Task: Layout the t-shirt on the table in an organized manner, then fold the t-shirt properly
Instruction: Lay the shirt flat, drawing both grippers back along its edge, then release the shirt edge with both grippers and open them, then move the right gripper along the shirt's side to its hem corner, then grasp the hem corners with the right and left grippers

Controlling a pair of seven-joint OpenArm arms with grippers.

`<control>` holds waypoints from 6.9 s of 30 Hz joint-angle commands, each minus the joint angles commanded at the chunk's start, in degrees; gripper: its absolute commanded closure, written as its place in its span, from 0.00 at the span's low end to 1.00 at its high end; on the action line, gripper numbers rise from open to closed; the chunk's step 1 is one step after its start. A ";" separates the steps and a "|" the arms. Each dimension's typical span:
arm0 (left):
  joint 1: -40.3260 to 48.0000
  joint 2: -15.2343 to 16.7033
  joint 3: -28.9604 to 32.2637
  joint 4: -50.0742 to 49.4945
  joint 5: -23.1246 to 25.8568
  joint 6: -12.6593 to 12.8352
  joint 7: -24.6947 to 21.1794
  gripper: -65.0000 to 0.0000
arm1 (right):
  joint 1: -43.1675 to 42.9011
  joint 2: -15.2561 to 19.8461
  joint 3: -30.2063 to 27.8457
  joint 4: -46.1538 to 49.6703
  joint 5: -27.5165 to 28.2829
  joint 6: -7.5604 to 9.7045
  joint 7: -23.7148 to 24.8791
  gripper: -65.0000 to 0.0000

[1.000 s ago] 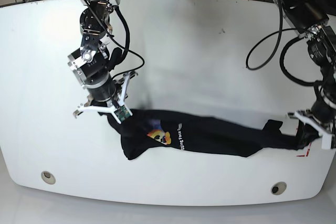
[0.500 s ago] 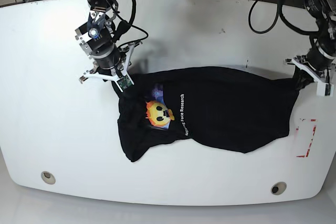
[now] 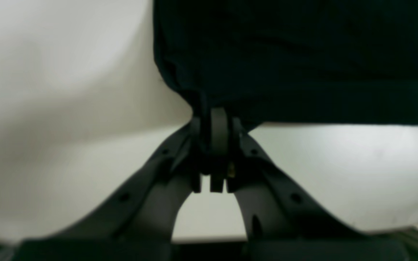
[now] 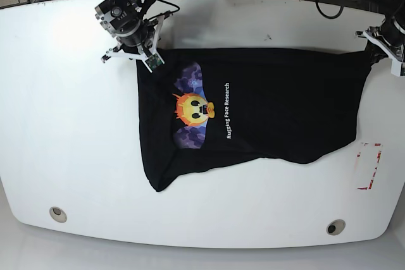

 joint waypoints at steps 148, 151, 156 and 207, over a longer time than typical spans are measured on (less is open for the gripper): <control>-37.80 1.05 4.57 -0.18 12.84 -12.75 9.49 0.63 | 45.80 3.25 6.42 -40.44 10.73 0.00 9.76 0.24; -39.82 1.14 4.66 -2.29 14.86 -12.92 9.49 0.63 | 47.12 3.16 6.15 -44.48 8.09 0.00 12.66 0.24; -43.34 1.23 4.75 -6.68 15.82 -13.01 9.49 0.63 | 49.23 3.52 6.33 -50.11 6.59 0.00 16.44 0.24; -44.57 2.55 8.97 -11.16 15.91 -12.84 7.12 0.63 | 46.24 4.48 6.33 -52.04 6.77 0.00 23.03 0.67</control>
